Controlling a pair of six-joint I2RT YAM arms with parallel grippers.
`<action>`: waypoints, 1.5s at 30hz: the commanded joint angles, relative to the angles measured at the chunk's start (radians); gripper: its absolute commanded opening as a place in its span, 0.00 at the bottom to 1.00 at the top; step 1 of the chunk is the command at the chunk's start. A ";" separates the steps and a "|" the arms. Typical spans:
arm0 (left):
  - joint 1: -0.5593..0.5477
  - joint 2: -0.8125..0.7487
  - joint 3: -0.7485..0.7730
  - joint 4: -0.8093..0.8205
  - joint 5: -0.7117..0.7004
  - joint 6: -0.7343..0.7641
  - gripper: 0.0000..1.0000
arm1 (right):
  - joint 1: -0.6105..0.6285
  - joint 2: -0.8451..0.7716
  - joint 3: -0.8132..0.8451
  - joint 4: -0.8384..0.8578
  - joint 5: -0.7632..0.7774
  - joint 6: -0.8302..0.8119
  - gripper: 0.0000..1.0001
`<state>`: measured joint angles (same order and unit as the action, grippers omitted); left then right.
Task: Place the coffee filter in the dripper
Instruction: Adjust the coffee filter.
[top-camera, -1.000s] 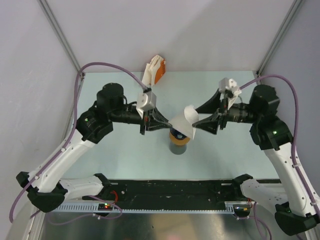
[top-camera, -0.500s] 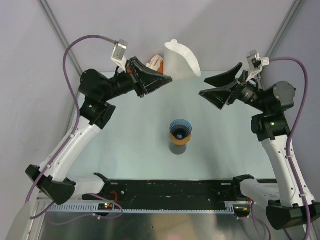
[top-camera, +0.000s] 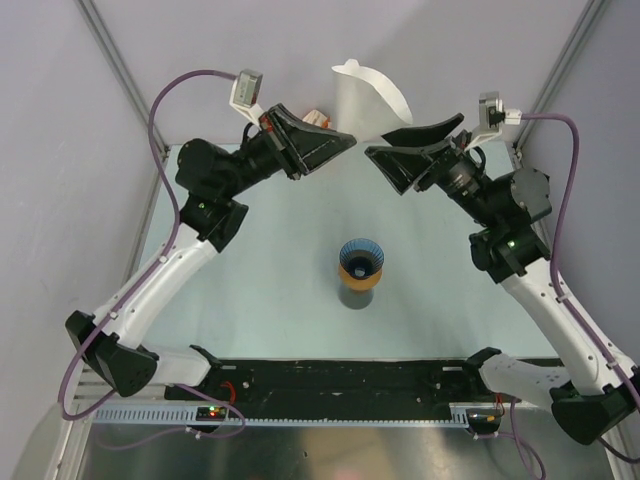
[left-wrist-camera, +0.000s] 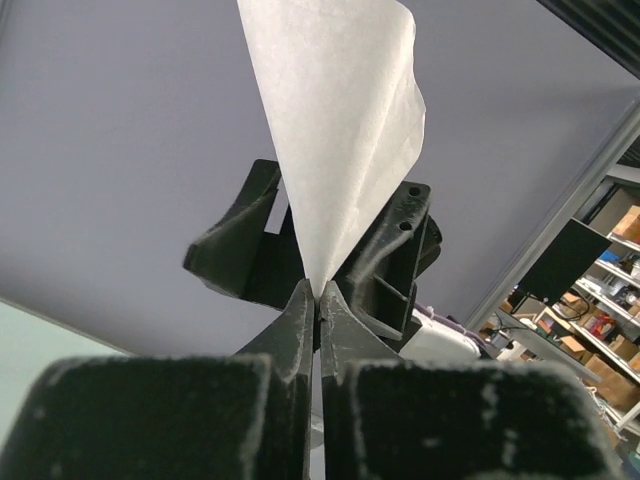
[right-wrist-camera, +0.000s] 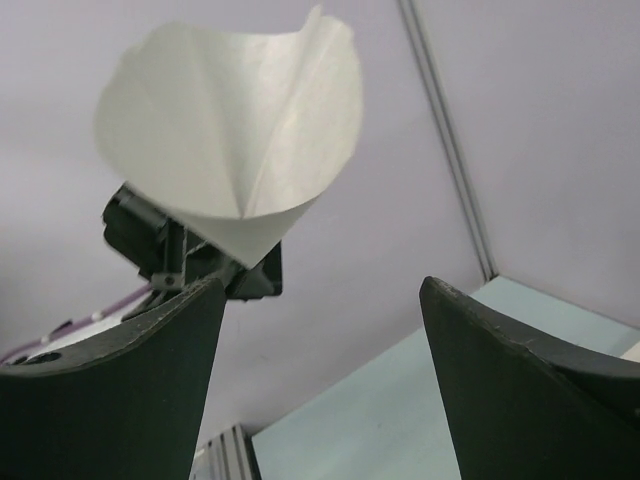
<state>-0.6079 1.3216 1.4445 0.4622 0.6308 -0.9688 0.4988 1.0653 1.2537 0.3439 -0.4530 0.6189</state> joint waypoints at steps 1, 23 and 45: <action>-0.009 0.005 0.031 0.087 -0.028 -0.039 0.00 | 0.048 0.035 0.061 0.092 0.184 0.004 0.84; 0.006 0.049 -0.009 0.200 -0.038 -0.103 0.00 | 0.070 0.096 0.112 0.159 0.117 0.020 0.86; -0.003 0.037 -0.058 0.248 -0.004 -0.144 0.00 | 0.049 0.130 0.151 0.184 0.068 0.012 0.19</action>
<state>-0.6067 1.3746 1.3945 0.6716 0.6151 -1.1000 0.5610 1.2064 1.3735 0.4904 -0.3847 0.6289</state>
